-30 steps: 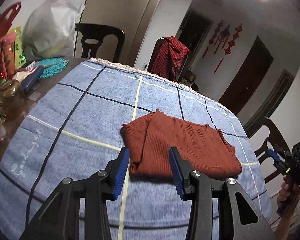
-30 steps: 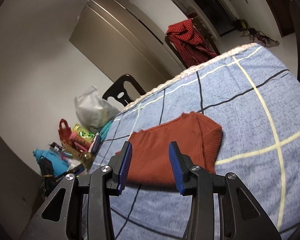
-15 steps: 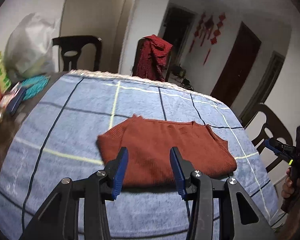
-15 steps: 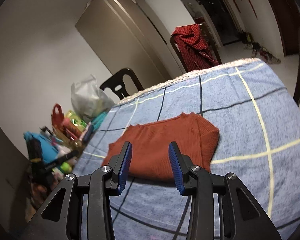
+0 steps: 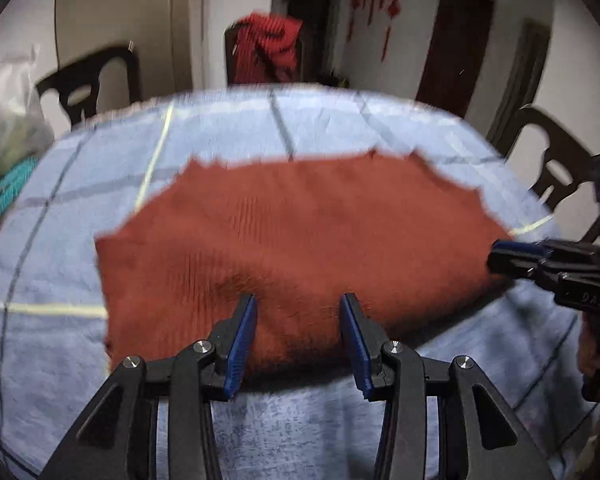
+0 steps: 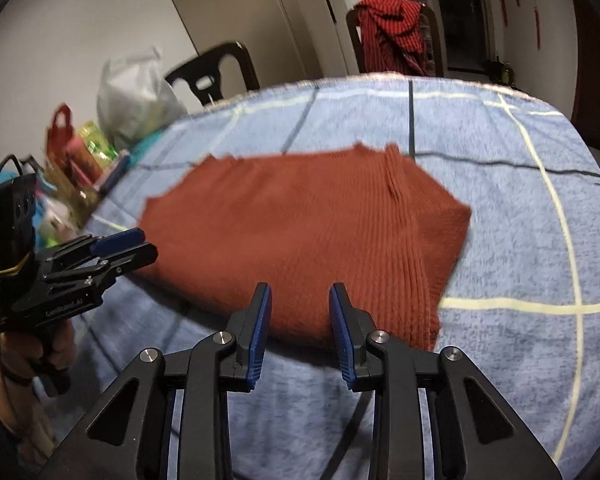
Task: Fold small clothes
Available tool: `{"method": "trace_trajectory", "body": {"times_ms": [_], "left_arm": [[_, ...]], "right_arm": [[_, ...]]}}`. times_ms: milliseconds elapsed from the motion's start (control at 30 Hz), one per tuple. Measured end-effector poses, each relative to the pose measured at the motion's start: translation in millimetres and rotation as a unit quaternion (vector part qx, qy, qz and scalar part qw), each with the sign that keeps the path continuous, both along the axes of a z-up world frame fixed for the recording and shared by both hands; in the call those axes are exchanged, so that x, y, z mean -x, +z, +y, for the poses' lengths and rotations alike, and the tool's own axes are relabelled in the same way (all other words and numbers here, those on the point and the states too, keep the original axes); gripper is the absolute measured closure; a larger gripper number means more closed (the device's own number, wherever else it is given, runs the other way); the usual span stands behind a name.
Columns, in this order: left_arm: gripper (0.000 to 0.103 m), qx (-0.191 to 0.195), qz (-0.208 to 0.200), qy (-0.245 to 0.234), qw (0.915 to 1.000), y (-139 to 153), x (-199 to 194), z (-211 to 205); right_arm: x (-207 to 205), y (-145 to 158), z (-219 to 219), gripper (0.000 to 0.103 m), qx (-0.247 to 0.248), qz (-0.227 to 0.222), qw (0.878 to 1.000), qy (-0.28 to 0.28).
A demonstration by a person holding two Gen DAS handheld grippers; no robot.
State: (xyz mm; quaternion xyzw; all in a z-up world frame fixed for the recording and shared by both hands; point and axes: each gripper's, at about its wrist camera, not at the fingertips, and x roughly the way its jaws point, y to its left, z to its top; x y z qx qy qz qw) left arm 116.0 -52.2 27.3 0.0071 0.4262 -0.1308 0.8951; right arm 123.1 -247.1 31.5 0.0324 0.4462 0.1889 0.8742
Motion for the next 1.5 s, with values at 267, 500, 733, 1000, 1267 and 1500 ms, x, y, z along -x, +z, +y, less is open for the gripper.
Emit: {"method": "trace_trajectory", "body": {"times_ms": [267, 500, 733, 1000, 1267, 1500], "left_arm": [[0.057, 0.022, -0.009, -0.001, 0.9997, 14, 3, 3], [0.057, -0.001, -0.006, 0.027, 0.9996, 3, -12, 20], [0.057, -0.003, -0.026, 0.055, 0.9981, 20, -24, 41], [0.057, 0.005, 0.000, 0.087, 0.9962, -2, -45, 70], [0.057, 0.008, -0.011, 0.101, 0.9948, 6, -20, 85], [0.056, 0.033, -0.002, 0.128, 0.9912, -6, -12, 101]], "right_arm": [[-6, 10, -8, 0.076, -0.010, -0.015, 1.000, -0.006], [-34, -4, -20, 0.078, -0.010, 0.004, 0.999, -0.035], [-42, 19, -27, 0.078, -0.025, -0.018, 0.998, -0.048], [-65, -1, -39, 0.078, -0.010, 0.014, 0.997, -0.082], [-22, 19, -41, 0.076, -0.011, -0.017, 0.998, -0.052], [-6, 6, -32, 0.076, -0.002, -0.022, 0.999, -0.035]]}}
